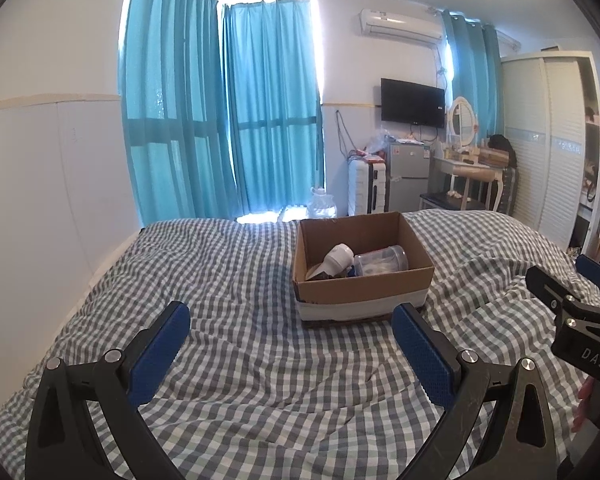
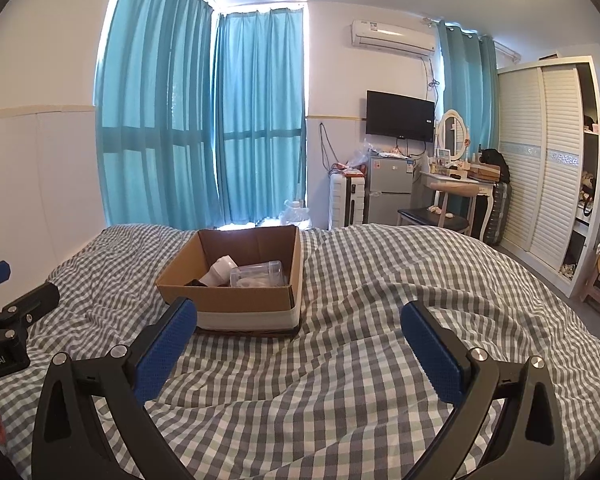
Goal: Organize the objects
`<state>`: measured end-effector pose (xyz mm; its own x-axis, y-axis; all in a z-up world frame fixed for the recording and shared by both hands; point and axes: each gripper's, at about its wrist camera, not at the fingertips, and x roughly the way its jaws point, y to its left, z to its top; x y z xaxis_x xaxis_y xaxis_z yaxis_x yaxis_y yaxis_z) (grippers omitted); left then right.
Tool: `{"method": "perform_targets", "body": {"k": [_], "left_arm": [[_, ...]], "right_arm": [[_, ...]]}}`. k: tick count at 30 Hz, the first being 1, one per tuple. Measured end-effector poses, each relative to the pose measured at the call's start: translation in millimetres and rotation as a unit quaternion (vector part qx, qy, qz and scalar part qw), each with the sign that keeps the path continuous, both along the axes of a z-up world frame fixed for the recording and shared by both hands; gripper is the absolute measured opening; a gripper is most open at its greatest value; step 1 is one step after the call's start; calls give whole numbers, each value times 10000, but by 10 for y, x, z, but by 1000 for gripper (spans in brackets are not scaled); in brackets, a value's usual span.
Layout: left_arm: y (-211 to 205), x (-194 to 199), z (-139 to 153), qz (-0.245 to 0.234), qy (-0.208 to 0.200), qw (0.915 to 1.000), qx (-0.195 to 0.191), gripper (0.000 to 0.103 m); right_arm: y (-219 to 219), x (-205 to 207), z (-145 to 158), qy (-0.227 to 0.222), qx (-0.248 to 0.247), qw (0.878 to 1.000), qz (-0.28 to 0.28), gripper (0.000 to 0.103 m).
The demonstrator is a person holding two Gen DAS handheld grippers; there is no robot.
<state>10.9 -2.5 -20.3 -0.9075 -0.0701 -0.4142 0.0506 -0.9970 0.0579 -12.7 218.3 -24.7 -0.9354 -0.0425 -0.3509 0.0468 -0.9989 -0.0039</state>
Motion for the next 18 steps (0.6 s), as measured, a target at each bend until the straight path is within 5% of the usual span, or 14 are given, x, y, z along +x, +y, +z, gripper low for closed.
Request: {"method": "perform_targets", "body": {"k": [18], "left_arm": [[73, 32, -35, -88, -44, 9999, -123, 103]], "right_arm": [[-25, 13, -9, -52, 53, 10000, 31, 103]]}}
